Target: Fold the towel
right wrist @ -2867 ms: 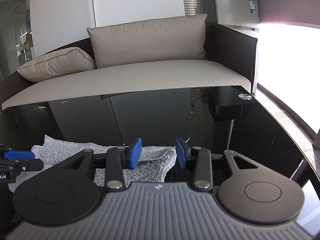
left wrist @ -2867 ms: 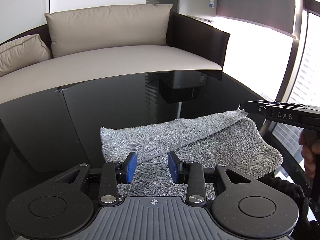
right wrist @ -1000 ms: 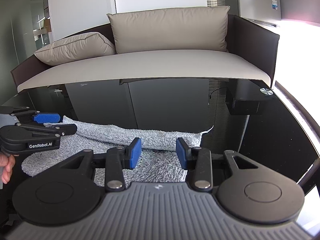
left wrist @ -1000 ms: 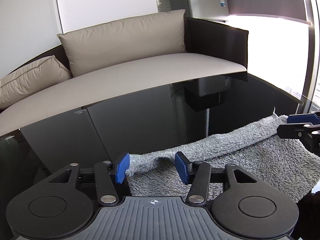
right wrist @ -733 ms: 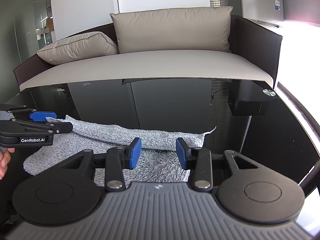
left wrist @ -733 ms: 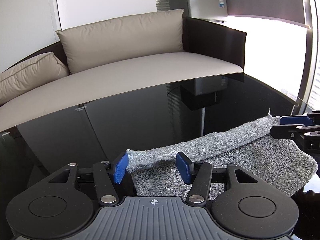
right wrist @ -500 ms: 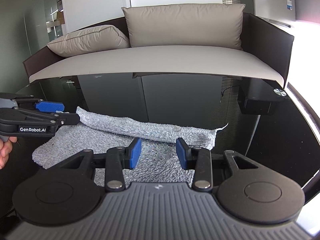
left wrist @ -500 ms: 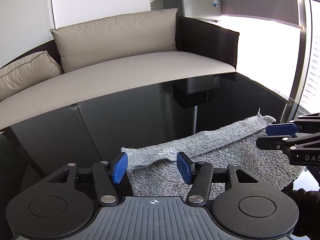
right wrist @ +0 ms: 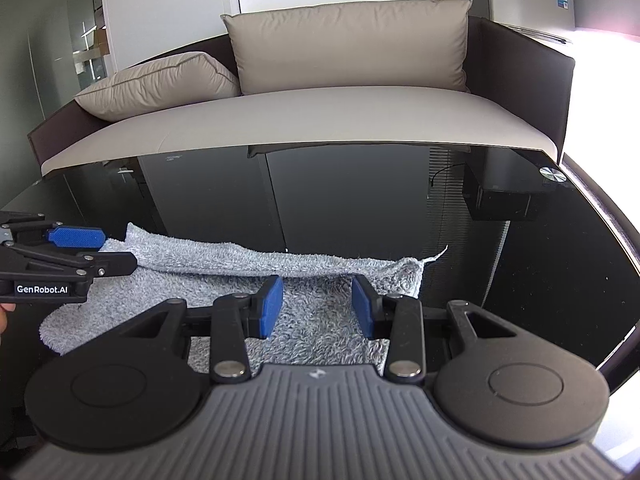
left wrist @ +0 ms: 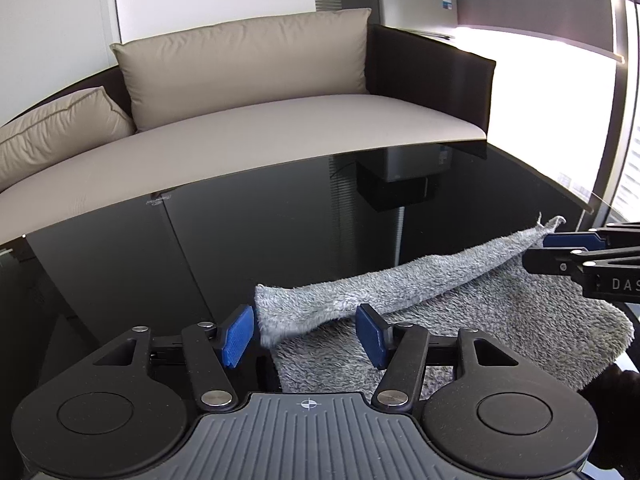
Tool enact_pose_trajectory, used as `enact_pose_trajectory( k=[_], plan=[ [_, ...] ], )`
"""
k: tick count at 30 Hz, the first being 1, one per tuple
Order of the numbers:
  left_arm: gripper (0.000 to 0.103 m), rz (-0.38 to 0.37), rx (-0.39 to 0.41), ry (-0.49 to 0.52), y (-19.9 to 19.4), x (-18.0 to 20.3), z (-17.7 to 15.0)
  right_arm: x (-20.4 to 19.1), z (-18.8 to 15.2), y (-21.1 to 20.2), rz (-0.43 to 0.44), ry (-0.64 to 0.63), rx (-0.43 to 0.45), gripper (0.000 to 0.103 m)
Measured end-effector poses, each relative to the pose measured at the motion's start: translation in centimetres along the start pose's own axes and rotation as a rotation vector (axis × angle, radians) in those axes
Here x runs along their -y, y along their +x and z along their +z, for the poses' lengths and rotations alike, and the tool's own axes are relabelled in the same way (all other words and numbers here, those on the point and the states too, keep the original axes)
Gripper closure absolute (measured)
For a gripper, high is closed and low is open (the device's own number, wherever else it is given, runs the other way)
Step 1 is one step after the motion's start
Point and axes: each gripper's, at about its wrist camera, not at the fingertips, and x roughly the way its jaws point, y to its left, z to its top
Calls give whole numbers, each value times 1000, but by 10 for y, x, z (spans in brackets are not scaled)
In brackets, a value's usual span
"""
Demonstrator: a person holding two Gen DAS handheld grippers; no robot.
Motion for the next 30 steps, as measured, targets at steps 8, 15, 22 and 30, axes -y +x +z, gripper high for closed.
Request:
enact_pose_trajectory(
  k=[8,15,22,30],
  plan=[
    [50,20,-6,-10,4,-6,0,1,3,8,-15,19,-4,63],
    [45,13,-7,-9,1,-5,0,2,4,5,-17,20,3,62],
    [37,5,-13,-32,-1,-6,0,5,2,2,-23,28,2,56],
    [8,21,-10,-35,-8,-6,-2,3,0,2,-27,26,-7,51]
  ],
)
